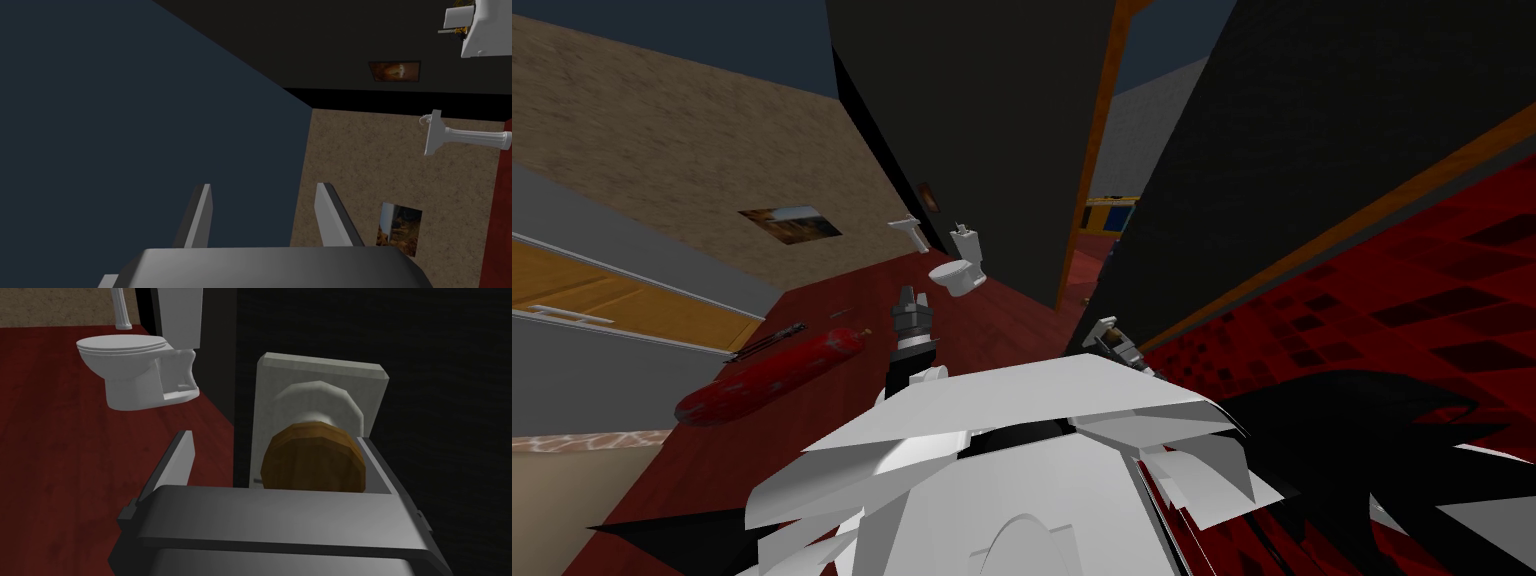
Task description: Pull the door open
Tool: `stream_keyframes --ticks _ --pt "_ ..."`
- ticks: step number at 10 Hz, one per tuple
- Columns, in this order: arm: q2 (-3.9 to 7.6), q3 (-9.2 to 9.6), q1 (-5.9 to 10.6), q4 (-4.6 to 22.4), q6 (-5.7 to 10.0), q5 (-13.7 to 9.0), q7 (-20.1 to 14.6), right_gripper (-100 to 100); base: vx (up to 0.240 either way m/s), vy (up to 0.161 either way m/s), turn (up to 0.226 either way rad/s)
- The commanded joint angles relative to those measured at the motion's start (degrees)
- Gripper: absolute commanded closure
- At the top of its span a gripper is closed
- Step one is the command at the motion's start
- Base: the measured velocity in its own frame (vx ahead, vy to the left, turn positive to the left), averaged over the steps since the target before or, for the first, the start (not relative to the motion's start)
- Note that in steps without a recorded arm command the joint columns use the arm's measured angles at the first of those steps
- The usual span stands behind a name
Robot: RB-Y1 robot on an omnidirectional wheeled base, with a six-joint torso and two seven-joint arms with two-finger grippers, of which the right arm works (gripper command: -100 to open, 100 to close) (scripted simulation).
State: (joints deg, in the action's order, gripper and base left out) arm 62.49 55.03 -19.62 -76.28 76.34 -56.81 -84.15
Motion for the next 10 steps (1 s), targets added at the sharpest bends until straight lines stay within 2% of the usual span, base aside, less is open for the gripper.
stream_keyframes --ticks 1,3,4,6,7,8,10 --pt "-0.33 1.16 -1.15 0.9 2.17 0.9 -1.0 100 0.061 0.016 0.005" --pt "-0.48 1.87 -1.99 2.6 4.19 1.5 -2.0 100 0.054 0.022 0.004" --pt "-0.63 2.65 -2.92 4.4 6.42 2.2 -3.1 100 0.048 0.004 0.028" --pt "-0.77 3.48 -3.93 6.3 8.8 2.9 -4.3 100 0.042 0.0 0.007" --pt "-0.89 4.33 -4.98 8.3 11.24 3.6 -5.5 100 0.031 0.0 0.0" --pt "-0.89 4.33 -4.98 8.3 11.24 3.6 -5.5 100 0.019 -0.004 0.012" --pt "-0.97 5.17 -6.05 10.2 13.69 4.3 -6.6 100 0.008 -0.007 -0.001"
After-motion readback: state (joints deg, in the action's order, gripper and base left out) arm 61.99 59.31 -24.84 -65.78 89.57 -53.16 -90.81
